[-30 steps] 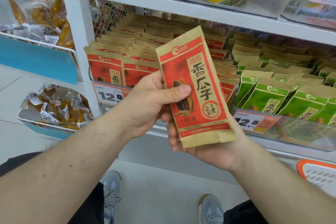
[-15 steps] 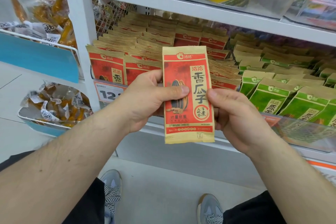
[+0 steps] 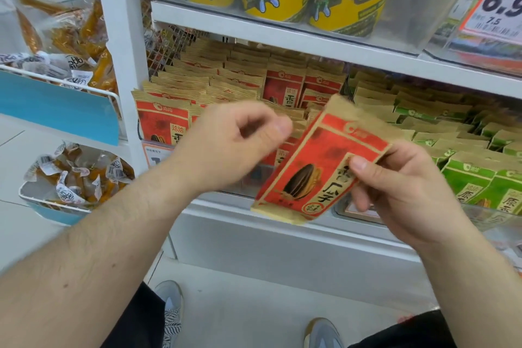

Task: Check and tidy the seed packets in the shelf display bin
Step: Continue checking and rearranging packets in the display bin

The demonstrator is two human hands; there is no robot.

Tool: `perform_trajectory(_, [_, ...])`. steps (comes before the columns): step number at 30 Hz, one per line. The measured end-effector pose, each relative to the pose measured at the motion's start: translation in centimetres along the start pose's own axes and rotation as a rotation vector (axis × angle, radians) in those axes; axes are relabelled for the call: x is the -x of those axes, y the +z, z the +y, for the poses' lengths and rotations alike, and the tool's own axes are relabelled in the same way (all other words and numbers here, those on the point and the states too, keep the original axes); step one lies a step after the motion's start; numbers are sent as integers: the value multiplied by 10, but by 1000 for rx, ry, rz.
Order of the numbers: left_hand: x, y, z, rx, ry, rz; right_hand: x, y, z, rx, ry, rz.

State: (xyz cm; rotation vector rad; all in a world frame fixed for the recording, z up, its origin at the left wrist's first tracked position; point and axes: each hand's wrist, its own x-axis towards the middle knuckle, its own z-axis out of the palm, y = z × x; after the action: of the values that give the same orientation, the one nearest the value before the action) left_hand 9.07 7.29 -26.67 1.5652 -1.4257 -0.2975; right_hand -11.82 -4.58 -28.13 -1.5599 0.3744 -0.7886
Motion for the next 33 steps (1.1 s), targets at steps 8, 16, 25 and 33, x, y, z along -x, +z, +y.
perform_trajectory(8, [-69, -9, -1, -737, -31, -65, -10, -33, -53, 82, -277, 210])
perform_trajectory(16, [-90, 4, -7, -767, -126, -290, -49, -9, -49, 186, -236, 125])
perform_trajectory(25, [-116, 10, -10, -732, -218, -545, -96, -3, -31, 489, -39, 42])
perform_trajectory(33, [-115, 15, -18, -795, -192, -542, -121, 10, -21, 819, 49, -56])
